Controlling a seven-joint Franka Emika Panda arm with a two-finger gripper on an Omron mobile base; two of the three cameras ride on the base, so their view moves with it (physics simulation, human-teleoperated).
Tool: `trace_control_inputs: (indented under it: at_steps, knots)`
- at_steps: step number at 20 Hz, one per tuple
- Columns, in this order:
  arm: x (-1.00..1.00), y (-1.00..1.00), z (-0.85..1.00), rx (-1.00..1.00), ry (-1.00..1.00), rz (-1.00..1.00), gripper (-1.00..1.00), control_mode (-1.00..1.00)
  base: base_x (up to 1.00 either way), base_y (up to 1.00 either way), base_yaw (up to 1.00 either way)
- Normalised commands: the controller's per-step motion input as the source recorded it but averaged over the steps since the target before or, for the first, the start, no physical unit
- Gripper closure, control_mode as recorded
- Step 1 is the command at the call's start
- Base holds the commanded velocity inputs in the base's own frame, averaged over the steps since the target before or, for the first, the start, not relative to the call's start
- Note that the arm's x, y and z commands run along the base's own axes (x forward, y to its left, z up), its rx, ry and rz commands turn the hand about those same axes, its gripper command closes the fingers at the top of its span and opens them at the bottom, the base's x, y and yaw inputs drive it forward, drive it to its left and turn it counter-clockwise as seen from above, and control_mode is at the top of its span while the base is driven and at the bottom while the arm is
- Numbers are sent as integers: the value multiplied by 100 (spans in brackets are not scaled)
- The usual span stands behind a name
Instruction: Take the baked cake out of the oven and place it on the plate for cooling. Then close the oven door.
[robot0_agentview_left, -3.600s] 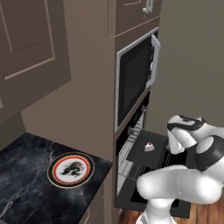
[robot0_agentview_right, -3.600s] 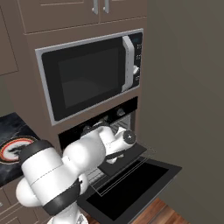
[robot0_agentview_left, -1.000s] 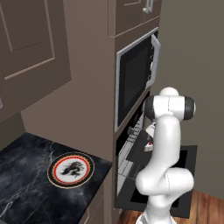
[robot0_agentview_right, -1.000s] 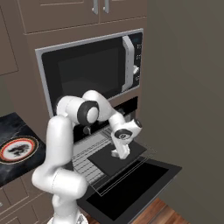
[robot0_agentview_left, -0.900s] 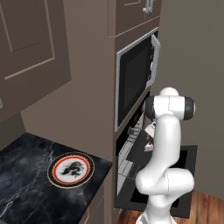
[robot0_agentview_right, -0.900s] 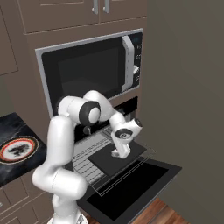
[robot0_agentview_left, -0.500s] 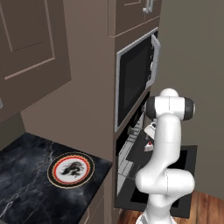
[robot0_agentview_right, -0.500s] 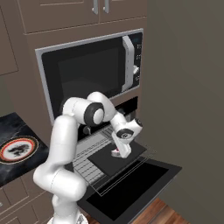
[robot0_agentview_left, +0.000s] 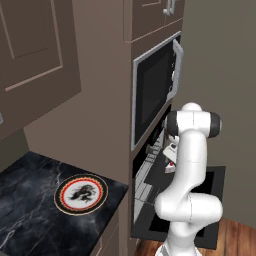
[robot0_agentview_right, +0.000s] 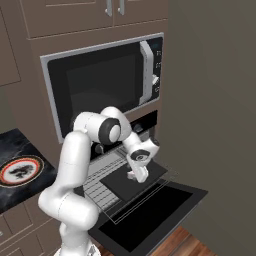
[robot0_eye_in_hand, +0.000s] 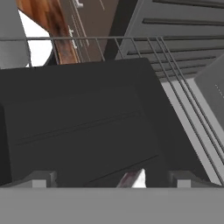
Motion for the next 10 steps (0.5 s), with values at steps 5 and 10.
trace_control_inputs:
  at_steps: [5, 10]
  knots:
    - [7, 0, -6, -5, 0, 0, -100, -100, 0, 0, 0]
    - [13, 0, -4, -4, 0, 0, -100, -100, 0, 0, 0]
